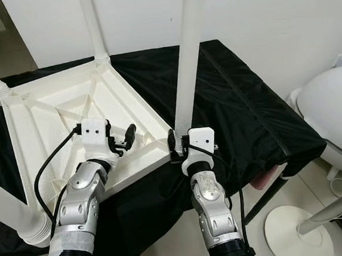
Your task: Building children table
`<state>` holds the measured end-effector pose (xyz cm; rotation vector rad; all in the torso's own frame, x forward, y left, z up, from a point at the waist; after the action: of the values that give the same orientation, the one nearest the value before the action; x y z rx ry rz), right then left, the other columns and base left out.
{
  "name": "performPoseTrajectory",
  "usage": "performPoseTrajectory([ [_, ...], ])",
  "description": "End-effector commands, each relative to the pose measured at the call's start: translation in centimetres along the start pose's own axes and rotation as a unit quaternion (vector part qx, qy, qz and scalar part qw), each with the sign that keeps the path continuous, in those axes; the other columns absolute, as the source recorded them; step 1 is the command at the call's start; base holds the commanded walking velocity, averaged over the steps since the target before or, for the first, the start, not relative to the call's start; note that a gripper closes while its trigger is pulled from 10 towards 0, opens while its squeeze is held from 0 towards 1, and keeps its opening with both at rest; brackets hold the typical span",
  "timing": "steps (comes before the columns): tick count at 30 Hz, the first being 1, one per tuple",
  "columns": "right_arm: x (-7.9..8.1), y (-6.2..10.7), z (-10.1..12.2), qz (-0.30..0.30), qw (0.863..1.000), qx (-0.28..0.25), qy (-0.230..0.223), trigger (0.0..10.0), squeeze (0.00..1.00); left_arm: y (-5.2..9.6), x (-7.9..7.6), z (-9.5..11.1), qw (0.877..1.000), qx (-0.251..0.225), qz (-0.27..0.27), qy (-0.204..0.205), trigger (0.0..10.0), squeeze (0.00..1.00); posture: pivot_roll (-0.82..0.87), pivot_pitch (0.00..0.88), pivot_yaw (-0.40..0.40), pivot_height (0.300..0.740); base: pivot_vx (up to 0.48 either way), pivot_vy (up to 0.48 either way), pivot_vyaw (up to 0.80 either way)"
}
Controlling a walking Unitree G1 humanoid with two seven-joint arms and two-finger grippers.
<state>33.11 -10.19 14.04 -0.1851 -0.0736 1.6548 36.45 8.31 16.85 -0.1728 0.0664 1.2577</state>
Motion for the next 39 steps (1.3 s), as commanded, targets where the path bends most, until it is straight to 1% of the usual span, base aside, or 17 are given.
performPoseTrajectory([
  [1,-0.1,0.2,-0.5,0.000,1.000,0.005,0.001,10.0,0.00,-0.3,0.1,0.3,1.000,-0.009,0.023,0.000,10.0,0.00,0.02,0.000,0.082,0.740,0.000,0.000,0.00],
  [3,-0.1,0.0,-0.4,0.010,1.000,0.001,0.002,10.0,0.00,-0.7,-0.2,0.8,1.000,-0.013,0.009,-0.008,10.0,0.00,0.01,0.000,0.124,0.740,0.000,0.000,0.00],
  [8,-0.3,-0.1,-0.4,0.021,1.000,-0.003,0.008,10.0,0.00,-1.1,-0.3,1.1,1.000,-0.015,-0.001,-0.014,10.0,0.00,0.00,0.000,0.152,0.740,0.000,0.000,0.00],
  [12,-1.4,-0.7,-0.5,0.015,1.000,-0.004,0.021,10.0,0.00,-1.2,-0.2,0.6,0.999,-0.008,-0.014,-0.028,10.0,0.00,0.00,0.000,0.157,0.740,0.000,0.000,0.00],
  [14,-1.8,-0.8,-0.7,0.010,1.000,-0.003,0.026,10.0,0.00,-1.1,0.4,0.3,0.999,-0.008,-0.014,-0.031,10.0,0.00,0.00,0.000,0.152,0.740,0.000,0.000,0.00],
  [18,-1.9,-0.9,-0.7,0.009,1.000,-0.003,0.027,10.0,0.00,-1.0,0.6,0.3,0.999,-0.009,-0.013,-0.032,10.0,0.00,0.00,0.000,0.152,0.740,0.000,0.000,0.00],
  [20,-1.9,-0.9,-0.7,0.011,0.999,-0.005,0.031,10.0,0.00,-0.9,1.4,0.3,0.999,-0.010,-0.005,-0.041,10.0,0.00,0.01,0.000,0.136,0.740,0.000,0.000,0.00],
  [25,-1.9,-1.0,-0.7,0.013,0.999,-0.006,0.033,10.0,0.00,-0.9,1.8,0.4,0.999,-0.010,-0.002,-0.043,10.0,0.00,0.01,0.000,0.130,0.740,0.000,0.000,0.00],
  [26,-2.0,-1.1,-0.6,0.014,0.999,-0.006,0.034,10.0,0.00,-0.6,2.1,0.2,0.999,-0.008,-0.007,-0.048,10.0,0.00,0.02,0.000,0.088,0.740,0.000,0.000,0.00],
  [28,-2.1,-1.2,-0.4,0.019,0.999,-0.006,0.032,10.0,0.00,-0.3,2.2,0.0,0.998,-0.003,-0.016,-0.056,10.0,0.00,0.02,0.000,0.080,0.740,0.000,0.000,0.00],
  [31,-2.0,-1.3,-0.2,0.029,0.999,-0.008,0.031,10.0,0.00,-0.1,2.1,0.1,0.999,-0.003,-0.025,-0.048,10.0,0.00,0.01,0.000,0.064,0.740,0.000,0.000,0.00],
  [32,-1.9,-1.5,0.2,0.042,0.999,-0.012,0.031,10.0,0.00,0.2,1.8,0.3,0.999,-0.005,-0.037,-0.033,10.0,0.00,0.01,0.016,0.053,0.740,0.000,0.000,0.00],
  [33,-1.8,-1.5,0.6,0.060,0.997,-0.018,0.037,10.0,0.00,0.6,0.9,0.7,0.997,-0.013,-0.073,-0.037,10.0,0.00,0.01,0.033,0.047,0.740,0.000,0.000,0.00],
  [34,-1.8,-1.5,0.6,0.060,0.997,-0.018,0.037,10.0,0.00,0.6,0.9,0.7,0.997,-0.013,-0.073,-0.037,10.0,0.00,0.01,0.033,0.047,0.740,0.000,0.000,0.00],
  [36,-1.8,-1.6,1.1,0.087,0.995,-0.026,0.047,10.0,0.00,1.4,-0.6,1.2,0.989,-0.021,-0.135,-0.054,10.0,0.00,0.01,0.040,0.045,0.740,0.000,0.000,0.00],
  [37,-1.8,-1.6,1.1,0.087,0.995,-0.026,0.047,10.0,0.00,1.4,-0.6,1.2,0.989,-0.021,-0.135,-0.054,10.0,0.00,0.01,0.040,0.045,0.740,0.000,0.000,0.00],
  [39,-2.0,-1.6,1.5,0.123,0.991,-0.030,0.049,10.0,0.00,2.8,-2.8,1.3,0.974,-0.012,-0.221,-0.058,10.0,0.00,0.01,0.056,0.039,0.740,0.000,0.000,0.00],
])
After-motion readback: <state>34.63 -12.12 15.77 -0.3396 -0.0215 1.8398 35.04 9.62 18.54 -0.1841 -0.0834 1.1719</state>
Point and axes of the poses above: a point about 5 cm out from each wrist's last joint towards the gripper, its own y axis pointing back from the gripper into the wrist, its own z axis along the axis of the wrist's last joint, x = y × z, the point moved 4 cm from there along -y, pointing out of the wrist towards the gripper, and after that the axes turned 6 degrees about y, right-handed, at the moved point
